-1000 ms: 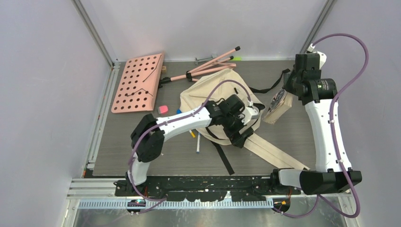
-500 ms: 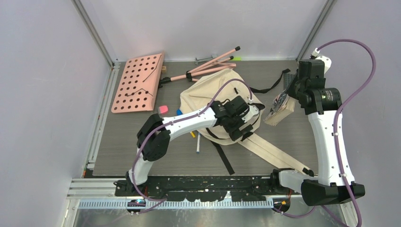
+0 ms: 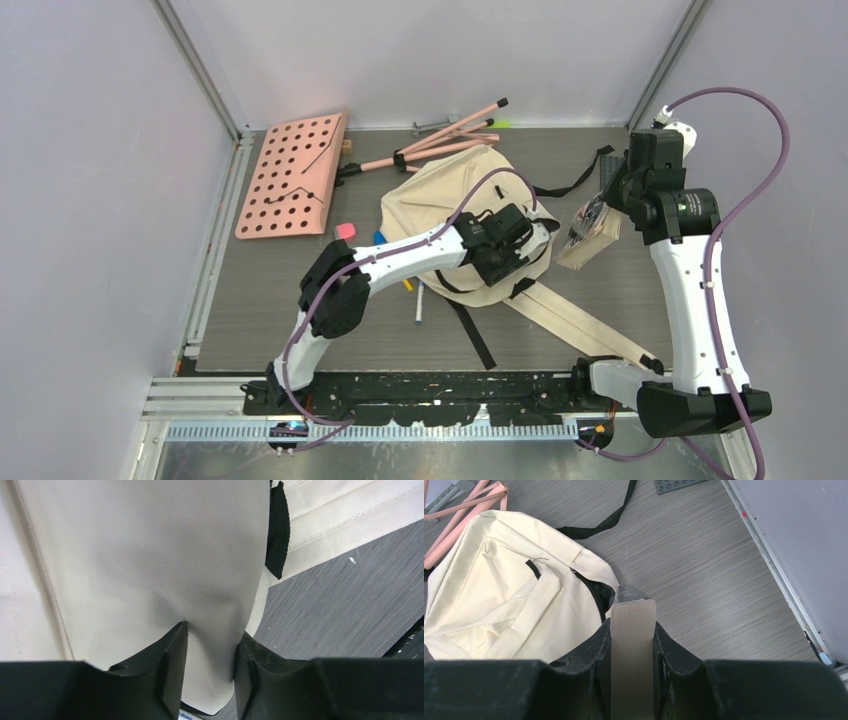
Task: Pack the student bag
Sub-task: Place the book in the student bag.
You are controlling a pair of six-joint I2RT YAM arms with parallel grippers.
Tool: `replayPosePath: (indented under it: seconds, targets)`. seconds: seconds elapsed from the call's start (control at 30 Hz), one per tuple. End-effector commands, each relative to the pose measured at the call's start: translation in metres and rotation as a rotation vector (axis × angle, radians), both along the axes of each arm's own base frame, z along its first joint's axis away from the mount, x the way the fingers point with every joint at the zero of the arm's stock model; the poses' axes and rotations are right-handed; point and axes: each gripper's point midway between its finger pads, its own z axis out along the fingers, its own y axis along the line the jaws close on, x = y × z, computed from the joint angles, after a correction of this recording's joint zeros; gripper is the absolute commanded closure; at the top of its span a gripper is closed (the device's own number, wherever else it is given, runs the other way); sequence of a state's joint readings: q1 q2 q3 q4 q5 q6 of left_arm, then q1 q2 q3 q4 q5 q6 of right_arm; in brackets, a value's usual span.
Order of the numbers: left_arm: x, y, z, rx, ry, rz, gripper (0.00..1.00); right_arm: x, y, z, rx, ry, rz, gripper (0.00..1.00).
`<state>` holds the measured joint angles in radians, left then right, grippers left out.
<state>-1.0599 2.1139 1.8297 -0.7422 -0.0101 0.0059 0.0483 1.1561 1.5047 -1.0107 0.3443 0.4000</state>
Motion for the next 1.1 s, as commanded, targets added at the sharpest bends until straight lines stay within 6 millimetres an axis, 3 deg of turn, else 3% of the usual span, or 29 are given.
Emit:
replayPosePath:
  seconds: [0.0,0.17,0.3,0.57,0.77,0.8,0.87,1.07]
  targets:
    - [0.020,-0.001,0.051,-0.087,-0.099,0.060,0.67,0.004,0.003,0.024,0.036,-0.122,-0.004,0.99]
    - [0.033,0.007,0.080,-0.159,-0.089,0.150,0.81,-0.002,0.008,0.015,0.066,-0.102,0.003,0.99]
    - [0.054,0.014,0.111,-0.240,-0.090,0.238,1.00,-0.003,0.016,0.008,0.111,-0.089,0.017,0.99]
    - [0.089,0.024,0.183,-0.488,-0.020,0.386,1.00,0.000,0.051,0.001,0.345,-0.090,0.052,0.99]
    - [0.097,0.024,0.205,-0.612,0.062,0.390,1.00,0.011,0.083,-0.032,0.553,-0.057,0.073,0.99]
    - [0.097,0.023,0.209,-0.623,0.056,0.377,1.00,0.019,0.090,-0.026,0.608,-0.097,0.086,0.99]
    - [0.096,0.021,0.217,-0.644,0.048,0.354,1.00,0.030,0.097,-0.040,0.675,-0.109,0.070,0.99]
    - [0.093,0.019,0.234,-0.679,0.044,0.313,1.00,0.059,0.094,-0.046,0.745,-0.213,0.004,0.99]
